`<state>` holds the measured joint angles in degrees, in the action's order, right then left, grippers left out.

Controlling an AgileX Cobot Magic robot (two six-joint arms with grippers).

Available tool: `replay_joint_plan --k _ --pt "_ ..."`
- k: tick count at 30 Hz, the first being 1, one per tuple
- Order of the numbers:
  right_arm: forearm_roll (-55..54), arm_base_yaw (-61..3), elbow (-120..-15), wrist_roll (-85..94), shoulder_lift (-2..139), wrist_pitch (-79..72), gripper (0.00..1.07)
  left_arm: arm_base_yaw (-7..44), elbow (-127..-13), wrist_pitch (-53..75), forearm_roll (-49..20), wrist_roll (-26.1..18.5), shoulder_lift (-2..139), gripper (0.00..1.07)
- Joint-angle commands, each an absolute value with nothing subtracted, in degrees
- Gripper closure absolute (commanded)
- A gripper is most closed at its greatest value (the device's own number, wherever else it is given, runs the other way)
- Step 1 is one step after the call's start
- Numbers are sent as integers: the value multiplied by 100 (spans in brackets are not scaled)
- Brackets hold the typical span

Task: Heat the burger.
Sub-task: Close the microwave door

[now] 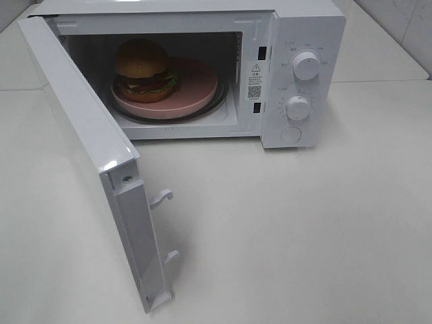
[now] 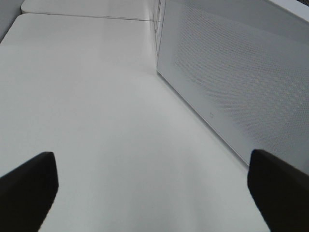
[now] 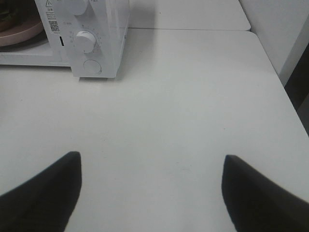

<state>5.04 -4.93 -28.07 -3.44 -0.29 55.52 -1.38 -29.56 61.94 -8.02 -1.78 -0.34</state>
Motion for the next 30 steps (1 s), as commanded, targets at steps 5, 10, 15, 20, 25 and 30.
replay_joint_plan --k 5,10,15,20,25,30 --pt "510 -458 -2802 -298 -195 5512 31 -109 -2951 6113 -819 -143 -57 6" --pt "510 -458 -2802 -298 -195 5512 31 -109 -2956 6096 -905 -143 -57 6" --pt "510 -458 -2802 -298 -195 5506 31 -109 -3100 5953 -968 -138 -57 6" --pt "510 -458 -2802 -298 -195 5506 31 -109 -3146 5552 -945 -138 -57 11" --pt "510 -458 -2802 -298 -195 5506 31 -109 -3146 5088 -819 -138 -46 33" --pt "510 -458 -2802 -298 -195 5506 31 -109 -3146 4750 -819 -138 206 58"
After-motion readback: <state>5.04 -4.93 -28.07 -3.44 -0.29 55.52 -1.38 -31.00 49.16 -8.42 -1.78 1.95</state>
